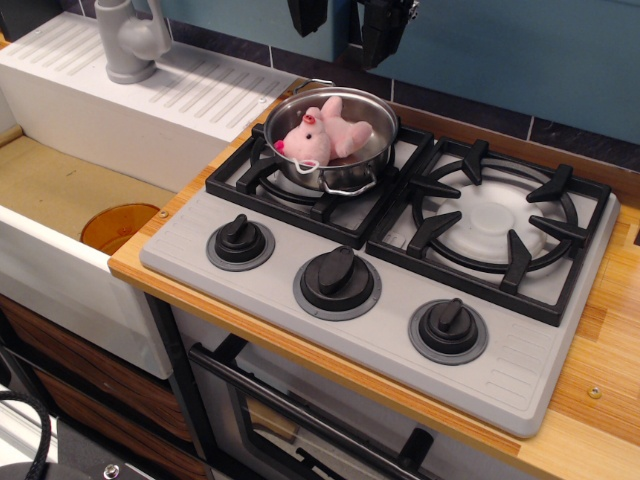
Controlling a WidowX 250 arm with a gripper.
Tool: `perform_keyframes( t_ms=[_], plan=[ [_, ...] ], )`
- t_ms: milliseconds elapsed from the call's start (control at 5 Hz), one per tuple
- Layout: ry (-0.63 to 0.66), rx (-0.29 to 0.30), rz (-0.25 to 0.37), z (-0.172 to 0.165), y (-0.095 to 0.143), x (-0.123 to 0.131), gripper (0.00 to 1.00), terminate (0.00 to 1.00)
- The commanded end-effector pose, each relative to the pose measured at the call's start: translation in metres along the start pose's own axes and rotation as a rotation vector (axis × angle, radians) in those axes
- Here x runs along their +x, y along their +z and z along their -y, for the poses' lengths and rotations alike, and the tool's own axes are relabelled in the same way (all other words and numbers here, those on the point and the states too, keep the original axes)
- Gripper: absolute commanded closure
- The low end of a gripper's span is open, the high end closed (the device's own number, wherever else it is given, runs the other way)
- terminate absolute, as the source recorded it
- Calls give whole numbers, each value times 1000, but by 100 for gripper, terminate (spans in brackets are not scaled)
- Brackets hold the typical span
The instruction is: Put pan on stove and put stuffedpig in pan
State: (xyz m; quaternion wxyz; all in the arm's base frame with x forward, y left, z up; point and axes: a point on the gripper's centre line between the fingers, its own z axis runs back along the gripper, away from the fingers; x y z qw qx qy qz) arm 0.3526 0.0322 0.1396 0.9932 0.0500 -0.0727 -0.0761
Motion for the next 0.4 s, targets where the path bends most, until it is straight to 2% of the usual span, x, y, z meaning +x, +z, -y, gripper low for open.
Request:
perform_keyframes(
  t_ms=[0,200],
  plan=[
    [-34,13,56,0,8,13,0,0],
    [-41,-51,48,1,2,11,0,100]
  ],
)
